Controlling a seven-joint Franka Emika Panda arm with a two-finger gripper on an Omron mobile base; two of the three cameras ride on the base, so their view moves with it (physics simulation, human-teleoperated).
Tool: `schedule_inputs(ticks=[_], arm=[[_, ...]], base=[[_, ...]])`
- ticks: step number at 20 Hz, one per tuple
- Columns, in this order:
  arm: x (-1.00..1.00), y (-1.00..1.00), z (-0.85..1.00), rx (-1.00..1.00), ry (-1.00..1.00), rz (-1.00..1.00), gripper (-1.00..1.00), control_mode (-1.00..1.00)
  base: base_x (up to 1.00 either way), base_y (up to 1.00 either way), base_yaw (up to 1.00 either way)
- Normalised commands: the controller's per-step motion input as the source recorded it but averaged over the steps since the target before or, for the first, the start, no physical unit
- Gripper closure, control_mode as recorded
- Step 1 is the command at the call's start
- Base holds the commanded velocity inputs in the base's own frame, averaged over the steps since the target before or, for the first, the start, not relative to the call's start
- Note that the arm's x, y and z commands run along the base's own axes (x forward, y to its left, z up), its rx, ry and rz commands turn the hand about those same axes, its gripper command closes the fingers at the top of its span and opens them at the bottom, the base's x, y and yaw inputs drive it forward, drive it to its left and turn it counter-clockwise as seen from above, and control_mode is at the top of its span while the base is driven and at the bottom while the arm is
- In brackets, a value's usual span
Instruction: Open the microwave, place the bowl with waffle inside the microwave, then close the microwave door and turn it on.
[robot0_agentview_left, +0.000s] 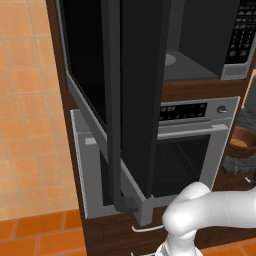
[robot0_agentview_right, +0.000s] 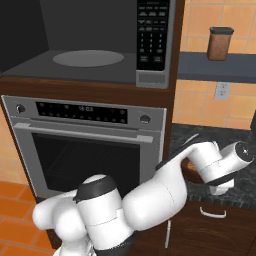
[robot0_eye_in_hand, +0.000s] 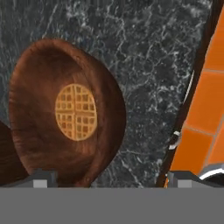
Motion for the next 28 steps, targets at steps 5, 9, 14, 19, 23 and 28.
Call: schedule_inputs(ticks=[5,9,14,19,23,28], arm=[[0.35,-0.13,-0.29,0.12,0.05,0.00,-1.00,-1.00],[0.49,0.00,-0.29,0.09,0.07,0.00,-1.00,-1.00],[0.28,-0.02,-0.39,0.06,0.15,0.00,-1.00,-1.00],[0.19,-0.04,-0.35,0.06,0.16,0.00,1.00,-1.00],[-0.18,-0.06,-0.16,0.01,0.00,0.00,1.00,-1.00],[-0.97,0.45,-0.40,0.00,-0.14,-0.23,1.00,-1.00]], base=[[0.00,0.00,0.00],[0.00,0.00,0.00],[0.00,0.00,0.00],[0.00,0.00,0.00],[0.00,0.00,0.00],[0.00,0.00,0.00]])
